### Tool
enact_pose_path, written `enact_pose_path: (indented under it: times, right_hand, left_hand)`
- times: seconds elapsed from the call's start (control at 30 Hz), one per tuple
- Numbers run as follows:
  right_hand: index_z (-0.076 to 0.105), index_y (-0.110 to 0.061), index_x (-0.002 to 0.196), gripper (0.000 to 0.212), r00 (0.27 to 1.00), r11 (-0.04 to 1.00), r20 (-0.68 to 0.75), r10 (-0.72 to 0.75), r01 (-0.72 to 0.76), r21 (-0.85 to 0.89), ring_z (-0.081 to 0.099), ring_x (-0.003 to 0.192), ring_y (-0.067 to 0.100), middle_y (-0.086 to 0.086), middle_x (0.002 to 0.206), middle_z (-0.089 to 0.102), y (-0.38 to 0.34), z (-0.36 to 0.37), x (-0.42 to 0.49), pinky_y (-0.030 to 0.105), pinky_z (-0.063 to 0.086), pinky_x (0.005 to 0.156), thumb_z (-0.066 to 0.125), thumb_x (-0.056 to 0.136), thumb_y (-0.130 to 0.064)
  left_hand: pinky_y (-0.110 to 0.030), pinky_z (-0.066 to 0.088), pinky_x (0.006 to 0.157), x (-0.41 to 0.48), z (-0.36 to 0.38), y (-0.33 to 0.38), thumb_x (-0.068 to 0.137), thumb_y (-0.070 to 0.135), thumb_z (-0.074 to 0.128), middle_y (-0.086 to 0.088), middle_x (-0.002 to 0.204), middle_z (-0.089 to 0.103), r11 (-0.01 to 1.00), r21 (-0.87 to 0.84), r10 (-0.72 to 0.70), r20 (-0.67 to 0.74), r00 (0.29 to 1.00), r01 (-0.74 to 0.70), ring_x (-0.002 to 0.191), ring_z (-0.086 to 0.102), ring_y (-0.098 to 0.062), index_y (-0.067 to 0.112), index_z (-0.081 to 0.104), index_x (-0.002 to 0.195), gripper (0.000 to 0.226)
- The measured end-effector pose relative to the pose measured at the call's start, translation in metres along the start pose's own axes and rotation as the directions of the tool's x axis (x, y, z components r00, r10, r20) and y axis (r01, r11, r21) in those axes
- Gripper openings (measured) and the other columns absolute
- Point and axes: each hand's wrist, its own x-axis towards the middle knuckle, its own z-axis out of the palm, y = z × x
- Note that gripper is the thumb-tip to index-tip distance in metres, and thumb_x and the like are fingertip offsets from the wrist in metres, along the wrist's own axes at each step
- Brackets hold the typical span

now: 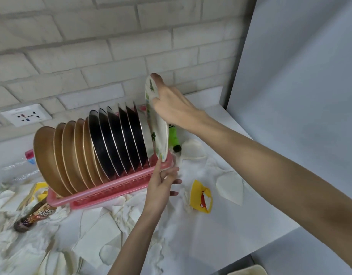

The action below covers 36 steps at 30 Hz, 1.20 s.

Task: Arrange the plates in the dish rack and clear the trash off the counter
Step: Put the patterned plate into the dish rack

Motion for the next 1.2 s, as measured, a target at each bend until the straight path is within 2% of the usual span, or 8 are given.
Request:
enact_pose_path:
  times: [0.13,0.37,0.43,0.6,0.8,0.97,1.07,1.2]
  right_hand:
    - [0.013,-0.021,0.156,0.072,0.996,0.999,0.075,0.040,-0.039,-0.012,0.057,0.078,0.030,0.013,0.090,0.058,0.006,0.016,0.027,0.031,0.042,0.064,0.039,0.089,-0.014]
    - [0.016,-0.025,0.154,0.071,0.983,0.997,0.165,0.082,-0.082,-0.008,0.059,0.078,0.027,0.008,0.087,0.058,0.011,0.031,0.061,0.032,0.040,0.054,0.037,0.088,-0.013]
    - [0.018,-0.025,0.153,0.069,0.979,0.995,0.177,0.101,-0.095,-0.042,0.061,0.082,0.028,0.008,0.091,0.060,0.013,0.038,0.068,0.034,0.043,0.058,0.036,0.088,-0.011]
    - [0.018,-0.021,0.152,0.066,0.970,0.992,0.220,0.103,-0.082,-0.101,0.057,0.104,0.035,0.018,0.113,0.061,0.018,0.056,0.079,0.039,0.049,0.079,0.034,0.089,-0.015]
    - [0.016,-0.024,0.154,0.061,0.964,0.986,0.251,0.092,-0.052,-0.160,0.055,0.113,0.035,0.018,0.137,0.051,0.022,0.048,0.091,0.036,0.041,0.083,0.030,0.095,-0.030]
    - [0.025,-0.023,0.148,0.056,0.955,0.980,0.284,0.086,-0.030,-0.195,0.069,0.074,0.031,0.013,0.125,0.059,0.024,0.042,0.092,0.035,0.052,0.081,0.026,0.095,-0.040]
    - [0.016,-0.025,0.153,0.058,0.962,0.978,0.264,0.069,-0.012,-0.211,0.065,0.080,0.030,0.011,0.118,0.059,0.024,0.042,0.090,0.034,0.046,0.069,0.022,0.098,-0.041]
    - [0.020,-0.022,0.152,0.055,0.988,0.985,0.153,0.031,-0.004,-0.170,0.058,0.090,0.034,0.011,0.097,0.063,0.030,0.035,0.079,0.040,0.045,0.078,0.021,0.099,-0.036]
  left_hand:
    - [-0.025,0.055,0.060,0.005,0.005,0.002,0.099,0.014,0.055,0.008,0.105,0.075,1.000,-0.015,-0.016,-0.030,0.999,0.016,0.084,0.073,-0.013,0.031,0.019,0.156,0.069]
    - [-0.030,0.055,0.061,0.017,0.013,0.007,0.098,0.012,0.056,0.015,0.091,0.075,0.998,-0.055,-0.033,-0.059,0.998,0.029,0.082,0.074,-0.020,0.029,0.012,0.157,0.076]
    - [-0.028,0.055,0.060,0.017,0.013,0.005,0.097,0.015,0.059,0.015,0.091,0.075,0.998,-0.045,-0.050,-0.050,0.998,0.048,0.081,0.074,-0.019,0.031,0.011,0.157,0.079]
    - [-0.025,0.053,0.057,0.020,0.012,-0.001,0.095,0.020,0.064,0.005,0.105,0.074,0.994,-0.038,-0.107,-0.038,0.994,0.106,0.081,0.074,-0.019,0.031,0.007,0.158,0.085]
    - [-0.024,0.053,0.058,0.018,0.011,-0.003,0.099,0.018,0.057,0.006,0.103,0.076,0.996,-0.032,-0.090,-0.028,0.996,0.089,0.082,0.074,-0.019,0.031,0.004,0.158,0.080]
    - [-0.027,0.054,0.061,0.018,0.010,-0.003,0.100,0.019,0.057,0.005,0.102,0.076,0.996,-0.043,-0.085,-0.019,0.996,0.084,0.083,0.074,-0.021,0.030,0.004,0.158,0.079]
    - [-0.028,0.053,0.061,0.017,0.007,-0.004,0.099,0.013,0.055,0.004,0.104,0.076,0.997,-0.045,-0.070,-0.010,0.997,0.070,0.085,0.074,-0.025,0.028,0.007,0.158,0.078]
    - [-0.028,0.052,0.062,0.011,0.003,-0.007,0.099,0.005,0.052,0.002,0.102,0.076,0.999,-0.039,-0.008,0.042,0.999,0.009,0.085,0.073,-0.026,0.029,0.022,0.153,0.067]
